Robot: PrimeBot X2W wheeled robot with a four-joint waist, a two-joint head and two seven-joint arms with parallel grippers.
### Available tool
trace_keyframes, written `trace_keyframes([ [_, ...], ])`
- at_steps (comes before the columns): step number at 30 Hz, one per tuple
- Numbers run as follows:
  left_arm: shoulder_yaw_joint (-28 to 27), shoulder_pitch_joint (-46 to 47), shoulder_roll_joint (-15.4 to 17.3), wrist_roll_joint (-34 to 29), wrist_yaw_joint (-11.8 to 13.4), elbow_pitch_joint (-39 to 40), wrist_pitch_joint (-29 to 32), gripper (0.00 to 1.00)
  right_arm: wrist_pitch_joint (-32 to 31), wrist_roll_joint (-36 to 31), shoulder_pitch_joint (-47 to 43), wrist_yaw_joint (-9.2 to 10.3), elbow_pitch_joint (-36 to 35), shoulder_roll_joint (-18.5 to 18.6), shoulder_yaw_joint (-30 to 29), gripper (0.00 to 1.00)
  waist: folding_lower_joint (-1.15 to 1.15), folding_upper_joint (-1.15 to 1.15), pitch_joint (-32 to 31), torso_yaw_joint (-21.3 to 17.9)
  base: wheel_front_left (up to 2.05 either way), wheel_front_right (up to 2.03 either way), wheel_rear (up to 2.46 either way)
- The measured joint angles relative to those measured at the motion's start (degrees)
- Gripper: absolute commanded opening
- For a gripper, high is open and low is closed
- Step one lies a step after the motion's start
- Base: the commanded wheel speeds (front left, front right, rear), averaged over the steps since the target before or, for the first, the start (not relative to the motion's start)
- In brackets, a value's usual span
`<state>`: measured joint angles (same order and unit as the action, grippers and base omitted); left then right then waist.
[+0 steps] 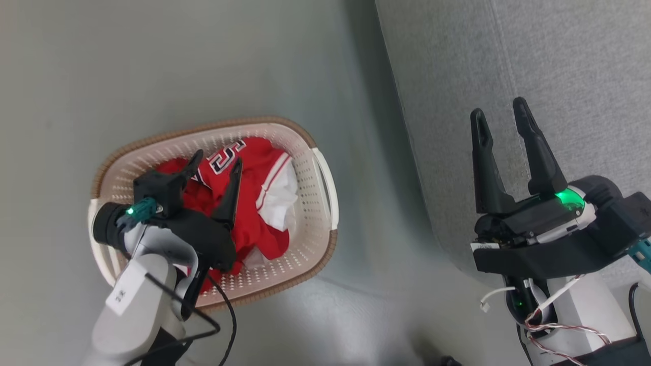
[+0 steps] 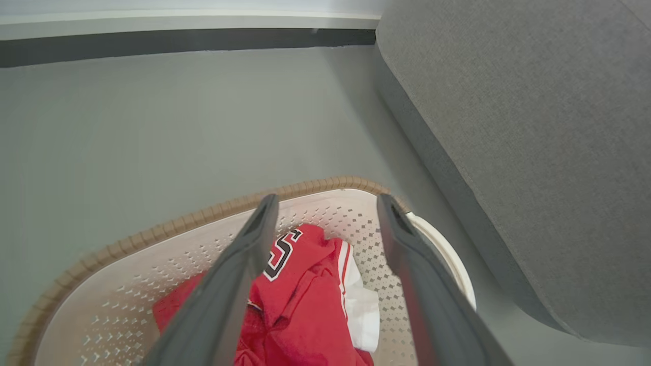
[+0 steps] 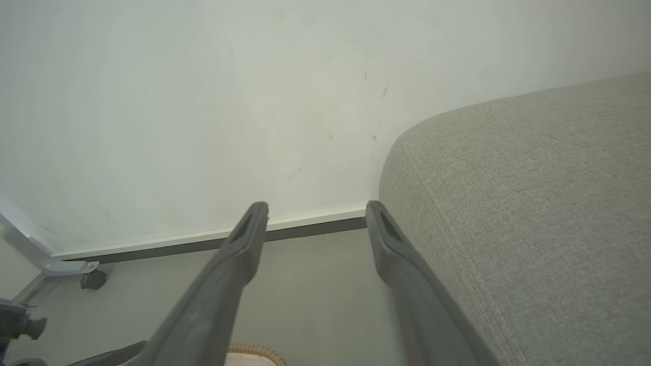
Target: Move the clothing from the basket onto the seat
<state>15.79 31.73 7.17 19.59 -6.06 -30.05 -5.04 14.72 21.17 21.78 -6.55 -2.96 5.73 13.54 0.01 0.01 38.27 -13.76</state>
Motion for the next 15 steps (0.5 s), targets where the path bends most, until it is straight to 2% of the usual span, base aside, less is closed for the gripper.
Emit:
trace_keyframes([
  [15, 2.68, 7.17, -0.18, -0.03, -0.55, -10.72, 6.5, 1.0, 0.0, 0.0, 3.93, -0.1, 0.15, -1.32, 2.02, 1.0, 0.0, -0.01, 7.89, -3.77, 0.0, 0.0, 0.0],
])
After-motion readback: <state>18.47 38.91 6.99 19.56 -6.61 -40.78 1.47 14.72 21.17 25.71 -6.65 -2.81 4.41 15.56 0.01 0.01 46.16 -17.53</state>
